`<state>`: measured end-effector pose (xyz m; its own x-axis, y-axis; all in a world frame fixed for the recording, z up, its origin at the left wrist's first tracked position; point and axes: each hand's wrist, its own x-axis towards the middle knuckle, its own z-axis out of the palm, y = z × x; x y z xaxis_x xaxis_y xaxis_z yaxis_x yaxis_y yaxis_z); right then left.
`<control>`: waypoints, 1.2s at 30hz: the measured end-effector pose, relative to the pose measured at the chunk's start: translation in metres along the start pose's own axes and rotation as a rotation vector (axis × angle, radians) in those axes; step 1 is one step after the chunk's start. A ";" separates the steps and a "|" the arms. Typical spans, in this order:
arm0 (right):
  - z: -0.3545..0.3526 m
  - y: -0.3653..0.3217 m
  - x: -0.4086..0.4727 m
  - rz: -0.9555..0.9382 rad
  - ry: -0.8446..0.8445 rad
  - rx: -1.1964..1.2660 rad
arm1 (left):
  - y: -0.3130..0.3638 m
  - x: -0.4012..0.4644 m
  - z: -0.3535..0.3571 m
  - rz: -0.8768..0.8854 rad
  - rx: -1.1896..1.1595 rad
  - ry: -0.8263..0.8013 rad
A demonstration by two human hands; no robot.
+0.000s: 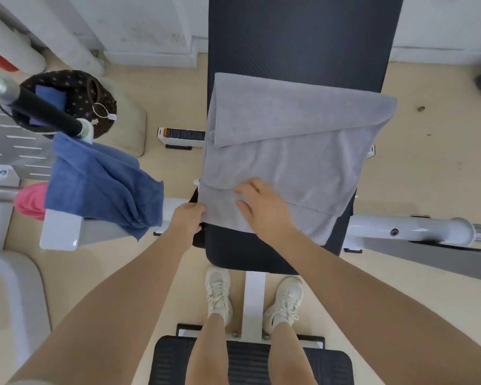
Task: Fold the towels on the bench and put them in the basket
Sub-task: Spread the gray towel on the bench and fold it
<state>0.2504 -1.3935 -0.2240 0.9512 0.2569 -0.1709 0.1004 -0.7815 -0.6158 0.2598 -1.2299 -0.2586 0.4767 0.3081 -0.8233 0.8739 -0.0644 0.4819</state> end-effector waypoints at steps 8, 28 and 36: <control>0.038 -0.031 0.051 0.077 -0.073 -0.379 | -0.016 0.004 -0.027 0.094 -0.211 -0.245; 0.016 -0.056 0.022 0.016 -0.078 -0.097 | 0.012 -0.028 -0.021 0.158 -0.671 -0.243; 0.005 -0.065 0.025 0.048 -0.049 0.217 | 0.029 -0.039 -0.026 0.258 -0.695 -0.370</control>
<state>0.2661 -1.3336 -0.1915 0.9377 0.2537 -0.2375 -0.0145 -0.6544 -0.7560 0.2641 -1.2191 -0.2050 0.7609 0.0239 -0.6485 0.5323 0.5486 0.6448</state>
